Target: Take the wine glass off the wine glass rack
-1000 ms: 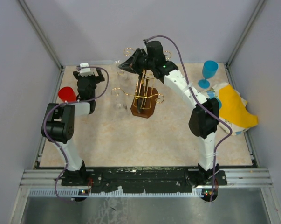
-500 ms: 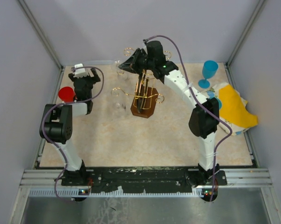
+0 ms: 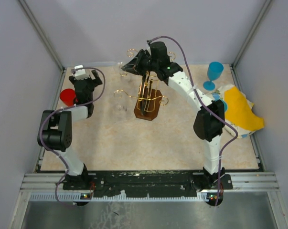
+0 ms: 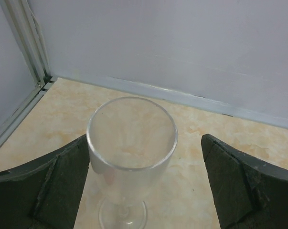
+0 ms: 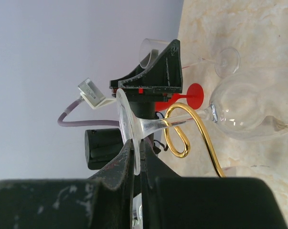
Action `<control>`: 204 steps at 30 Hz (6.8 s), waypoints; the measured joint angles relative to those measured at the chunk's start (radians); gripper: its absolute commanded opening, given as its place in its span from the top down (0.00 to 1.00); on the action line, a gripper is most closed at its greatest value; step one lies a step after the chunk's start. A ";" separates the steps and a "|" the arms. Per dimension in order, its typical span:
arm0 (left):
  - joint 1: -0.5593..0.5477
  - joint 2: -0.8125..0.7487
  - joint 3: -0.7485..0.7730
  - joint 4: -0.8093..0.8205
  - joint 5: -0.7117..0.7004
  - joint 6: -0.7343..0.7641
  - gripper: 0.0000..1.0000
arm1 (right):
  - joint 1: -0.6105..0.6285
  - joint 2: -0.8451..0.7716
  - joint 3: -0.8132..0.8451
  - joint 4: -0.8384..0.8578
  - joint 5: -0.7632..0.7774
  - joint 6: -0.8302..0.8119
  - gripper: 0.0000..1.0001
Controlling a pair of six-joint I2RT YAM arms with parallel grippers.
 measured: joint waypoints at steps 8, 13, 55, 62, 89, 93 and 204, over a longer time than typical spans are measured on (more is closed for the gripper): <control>0.002 -0.079 -0.068 -0.031 -0.019 0.000 0.00 | -0.001 -0.003 -0.007 0.005 -0.001 0.000 1.00; 0.002 -0.119 -0.071 -0.083 -0.031 0.004 0.00 | -0.002 -0.006 -0.013 0.012 -0.001 0.000 1.00; 0.003 -0.142 0.200 -0.327 -0.048 0.074 0.00 | -0.030 -0.040 -0.085 0.090 -0.030 0.039 1.00; 0.003 -0.142 0.204 -0.343 -0.048 0.074 0.00 | -0.043 -0.040 -0.077 0.066 -0.033 0.037 1.00; 0.003 -0.143 0.204 -0.363 -0.037 0.065 0.00 | -0.071 -0.011 0.050 -0.209 -0.002 -0.093 1.00; 0.003 -0.156 0.204 -0.398 -0.025 0.049 0.00 | -0.076 -0.057 -0.019 -0.173 -0.014 -0.093 1.00; -0.076 -0.729 0.611 -1.577 1.149 -0.361 0.00 | 1.148 -0.534 -0.300 -0.505 1.304 -1.586 1.00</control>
